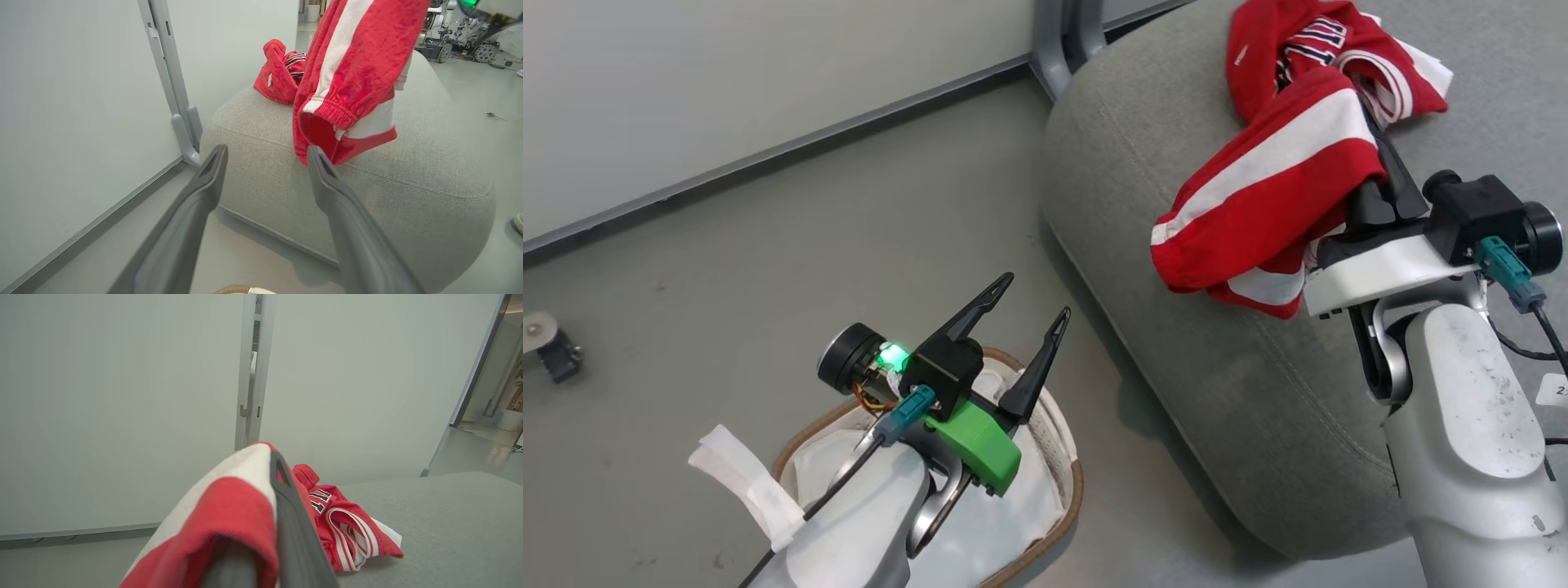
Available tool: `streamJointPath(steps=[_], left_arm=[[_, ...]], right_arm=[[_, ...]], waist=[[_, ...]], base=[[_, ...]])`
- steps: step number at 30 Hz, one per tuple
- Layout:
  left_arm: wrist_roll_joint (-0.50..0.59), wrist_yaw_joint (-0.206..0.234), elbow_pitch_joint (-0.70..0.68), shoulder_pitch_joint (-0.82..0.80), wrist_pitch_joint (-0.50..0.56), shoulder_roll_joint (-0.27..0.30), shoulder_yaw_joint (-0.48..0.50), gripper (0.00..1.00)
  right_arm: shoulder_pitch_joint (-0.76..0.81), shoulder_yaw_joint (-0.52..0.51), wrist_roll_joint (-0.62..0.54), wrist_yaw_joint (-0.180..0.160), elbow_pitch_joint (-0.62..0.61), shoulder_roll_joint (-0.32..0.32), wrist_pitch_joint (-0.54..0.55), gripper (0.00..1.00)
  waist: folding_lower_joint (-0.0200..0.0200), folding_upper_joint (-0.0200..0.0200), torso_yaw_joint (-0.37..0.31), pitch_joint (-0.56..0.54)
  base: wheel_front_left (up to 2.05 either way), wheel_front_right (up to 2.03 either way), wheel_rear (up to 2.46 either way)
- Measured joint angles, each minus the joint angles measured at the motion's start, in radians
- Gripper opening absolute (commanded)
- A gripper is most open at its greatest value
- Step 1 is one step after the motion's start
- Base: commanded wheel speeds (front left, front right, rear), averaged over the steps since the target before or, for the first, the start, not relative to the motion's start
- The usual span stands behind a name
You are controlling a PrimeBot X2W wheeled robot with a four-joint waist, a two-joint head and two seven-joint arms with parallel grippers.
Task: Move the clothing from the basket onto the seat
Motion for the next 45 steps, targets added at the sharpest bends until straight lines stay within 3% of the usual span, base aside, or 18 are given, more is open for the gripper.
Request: streamJointPath(steps=[8, 16, 20, 24, 32, 38, 41, 45], left_arm=[[-0.014, -0.001, 0.000, -0.022, 0.000, 0.016, -0.065, 1.00], [-0.024, -0.001, -0.016, -0.040, 0.000, 0.029, -0.110, 1.00], [-0.024, -0.001, -0.024, -0.056, 0.000, 0.030, -0.119, 1.00], [-0.022, -0.001, -0.028, -0.081, -0.001, 0.028, -0.145, 1.00], [-0.013, -0.001, -0.049, -0.141, -0.002, 0.010, -0.169, 1.00], [0.005, -0.001, -0.058, -0.170, -0.002, 0.002, -0.174, 1.00], [0.012, -0.001, -0.063, -0.180, -0.002, -0.006, -0.164, 1.00], [0.020, -0.001, -0.067, -0.186, -0.002, -0.011, -0.146, 1.00]], right_arm=[[0.043, -0.061, 0.005, 0.000, -0.013, 0.000, 0.000, 0.00], [0.006, -0.064, -0.039, 0.000, 0.018, 0.000, 0.000, 0.00], [-0.087, -0.076, -0.066, 0.000, 0.046, -0.006, 0.000, 0.00], [-0.212, -0.133, -0.065, 0.000, 0.087, -0.063, 0.000, 0.00], [-0.510, -0.257, -0.080, 0.000, 0.125, -0.314, 0.073, 0.00], [-0.589, -0.342, -0.134, 0.000, 0.141, -0.463, 0.113, 0.00], [-0.554, -0.367, -0.153, 0.000, 0.187, -0.470, 0.104, 0.00], [-0.459, -0.402, -0.168, 0.000, 0.271, -0.432, 0.067, 0.00]], waist=[[0.0000, 0.0000, -0.121, 0.052], [0.0001, 0.0000, -0.129, 0.105], [0.0001, 0.0000, -0.093, 0.120], [0.0001, 0.0000, -0.045, 0.142], [0.0001, 0.0000, 0.076, 0.201], [0.0001, 0.0000, 0.171, 0.258], [0.0001, 0.0000, 0.211, 0.292], [0.0001, 0.0000, 0.250, 0.344]], base=[[0.00, 0.00, 0.00], [0.00, 0.00, 0.00], [0.00, 0.00, 0.00], [0.00, 0.00, 0.00], [0.00, 0.00, 0.00], [0.00, 0.00, 0.00], [0.00, 0.00, 0.00], [0.00, 0.00, 0.00]])
